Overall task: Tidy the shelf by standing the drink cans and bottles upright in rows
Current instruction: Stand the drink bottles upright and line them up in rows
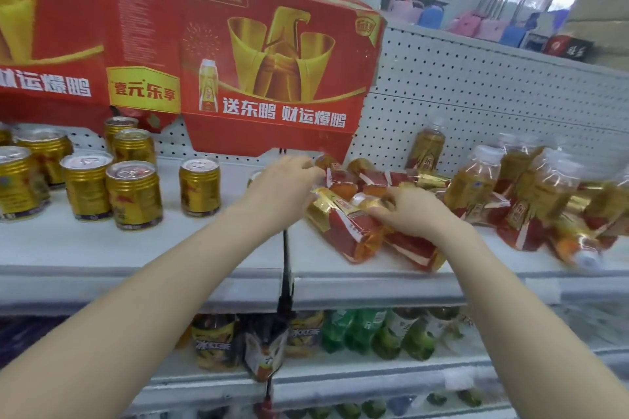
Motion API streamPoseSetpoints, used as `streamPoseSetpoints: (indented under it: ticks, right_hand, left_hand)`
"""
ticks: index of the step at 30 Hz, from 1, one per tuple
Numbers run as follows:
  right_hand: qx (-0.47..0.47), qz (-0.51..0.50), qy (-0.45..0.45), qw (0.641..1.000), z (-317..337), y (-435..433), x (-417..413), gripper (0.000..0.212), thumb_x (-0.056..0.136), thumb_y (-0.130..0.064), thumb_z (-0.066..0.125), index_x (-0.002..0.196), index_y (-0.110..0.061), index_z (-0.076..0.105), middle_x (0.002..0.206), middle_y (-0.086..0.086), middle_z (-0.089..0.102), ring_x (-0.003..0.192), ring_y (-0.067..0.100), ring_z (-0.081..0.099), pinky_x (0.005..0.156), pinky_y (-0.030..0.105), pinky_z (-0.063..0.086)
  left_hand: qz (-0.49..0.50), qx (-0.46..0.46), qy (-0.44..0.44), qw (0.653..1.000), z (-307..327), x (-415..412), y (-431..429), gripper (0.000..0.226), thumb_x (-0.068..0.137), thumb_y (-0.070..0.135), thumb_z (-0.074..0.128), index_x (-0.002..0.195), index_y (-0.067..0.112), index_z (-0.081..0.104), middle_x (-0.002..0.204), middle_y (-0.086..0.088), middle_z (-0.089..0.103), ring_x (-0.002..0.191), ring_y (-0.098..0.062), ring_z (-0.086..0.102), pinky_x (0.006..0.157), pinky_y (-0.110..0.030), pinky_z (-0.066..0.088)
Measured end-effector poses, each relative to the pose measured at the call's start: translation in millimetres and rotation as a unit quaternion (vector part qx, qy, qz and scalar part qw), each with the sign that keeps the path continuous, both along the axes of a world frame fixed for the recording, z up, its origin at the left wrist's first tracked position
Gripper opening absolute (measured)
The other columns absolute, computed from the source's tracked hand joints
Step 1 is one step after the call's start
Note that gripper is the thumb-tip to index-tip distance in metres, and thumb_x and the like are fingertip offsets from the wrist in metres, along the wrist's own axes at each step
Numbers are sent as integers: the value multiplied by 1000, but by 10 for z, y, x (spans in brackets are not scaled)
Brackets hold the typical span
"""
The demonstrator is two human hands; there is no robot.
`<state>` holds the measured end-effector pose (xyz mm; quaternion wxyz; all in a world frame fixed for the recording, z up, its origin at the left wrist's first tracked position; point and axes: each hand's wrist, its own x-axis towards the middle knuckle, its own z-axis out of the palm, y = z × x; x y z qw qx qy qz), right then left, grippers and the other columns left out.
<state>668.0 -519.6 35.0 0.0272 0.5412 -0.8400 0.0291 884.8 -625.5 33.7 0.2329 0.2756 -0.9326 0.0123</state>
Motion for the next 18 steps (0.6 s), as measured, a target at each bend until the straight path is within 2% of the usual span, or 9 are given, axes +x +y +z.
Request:
streamPoseSetpoints:
  ticks: [3,5,8,10,12,15,18]
  right_hand:
    - [21,25,8,999,-36,41,-157,70,87,-70,41,136,-22,51,121,8,62,102,27,60,83,38,52]
    - [36,40,9,999,-63,39,-239,61,88,-60,52,136,-21,51,121,6,63,100,23,59,83,37,52]
    - [19,67,29,997,-81,10,-332,58,83,-65,54,123,-23,56,100,0,63,87,20,59,75,34,53]
    - [7,81,32,996,-99,-11,-380,56,81,-68,53,116,-23,58,95,-1,63,86,21,60,77,37,54]
    - [-6,90,26,996,-129,-19,-418,54,81,-68,53,109,-22,58,94,0,64,85,22,60,76,38,55]
    - [-14,112,24,993,-143,-9,-464,53,81,-67,54,106,-21,57,91,0,61,83,23,59,72,36,53]
    - [-19,126,34,991,-129,35,-493,52,84,-64,54,107,-17,57,88,-1,57,82,22,57,69,34,50]
  left_hand:
    - [20,58,-16,998,-113,-268,151,43,98,36,55,139,20,53,133,-3,55,119,-25,53,98,-38,45]
    - [35,89,-20,995,-197,-386,235,46,100,43,48,142,24,50,136,-1,52,122,-24,52,99,-37,42]
    - [47,147,-8,988,-278,-581,315,47,101,53,35,141,34,49,143,-2,47,132,-26,43,109,-40,35]
    - [61,165,-32,984,-307,-708,353,56,95,65,22,135,42,53,143,-5,47,136,-30,36,113,-48,27]
    - [69,182,-56,979,-334,-792,401,66,86,72,12,123,43,58,135,-3,53,132,-31,37,111,-51,26]
    - [93,215,-28,972,-289,-790,497,47,97,62,29,101,28,61,117,-4,56,119,-27,44,103,-46,35]
    - [117,216,-4,969,-236,-746,569,47,93,65,41,86,22,58,113,0,52,101,-19,54,90,-39,45]
